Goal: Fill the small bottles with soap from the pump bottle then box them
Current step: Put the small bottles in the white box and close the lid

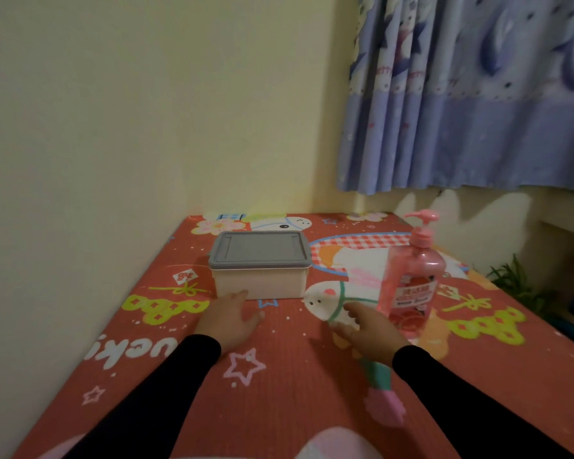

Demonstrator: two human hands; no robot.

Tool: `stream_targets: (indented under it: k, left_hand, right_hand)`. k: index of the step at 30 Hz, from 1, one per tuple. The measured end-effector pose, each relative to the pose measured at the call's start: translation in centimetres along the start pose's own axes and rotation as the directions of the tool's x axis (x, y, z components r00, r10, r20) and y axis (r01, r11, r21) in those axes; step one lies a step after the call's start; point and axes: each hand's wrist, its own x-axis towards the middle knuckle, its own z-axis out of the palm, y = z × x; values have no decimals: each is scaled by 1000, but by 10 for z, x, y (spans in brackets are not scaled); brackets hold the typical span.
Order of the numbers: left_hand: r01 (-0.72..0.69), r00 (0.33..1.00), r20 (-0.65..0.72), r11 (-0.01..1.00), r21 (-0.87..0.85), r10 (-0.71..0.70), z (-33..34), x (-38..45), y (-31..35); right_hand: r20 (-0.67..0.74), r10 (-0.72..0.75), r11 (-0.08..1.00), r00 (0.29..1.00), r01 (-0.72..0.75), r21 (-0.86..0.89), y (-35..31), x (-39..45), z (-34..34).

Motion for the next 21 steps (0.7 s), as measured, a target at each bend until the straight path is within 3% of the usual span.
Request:
stream_targets:
  k: [6, 12, 16, 21]
  left_hand:
    - [-58, 998, -18, 996, 65, 59, 12, -10, 7]
    - [-84, 996, 3, 995, 57, 84, 18, -11, 4]
    - [-76, 997, 11, 996, 52, 75, 21, -8, -1]
    - [-39, 998, 44, 994, 100, 35, 29, -2, -9]
  right_hand:
    - [-239, 114, 981, 964, -147, -123, 30, -27, -18]
    - [-386, 356, 933, 851, -347, 94, 50, -26, -31]
    - [-503, 385, 914, 774, -241, 327, 41, -15, -43]
    - [-624, 308, 904, 718, -15, 428, 42, 2, -37]
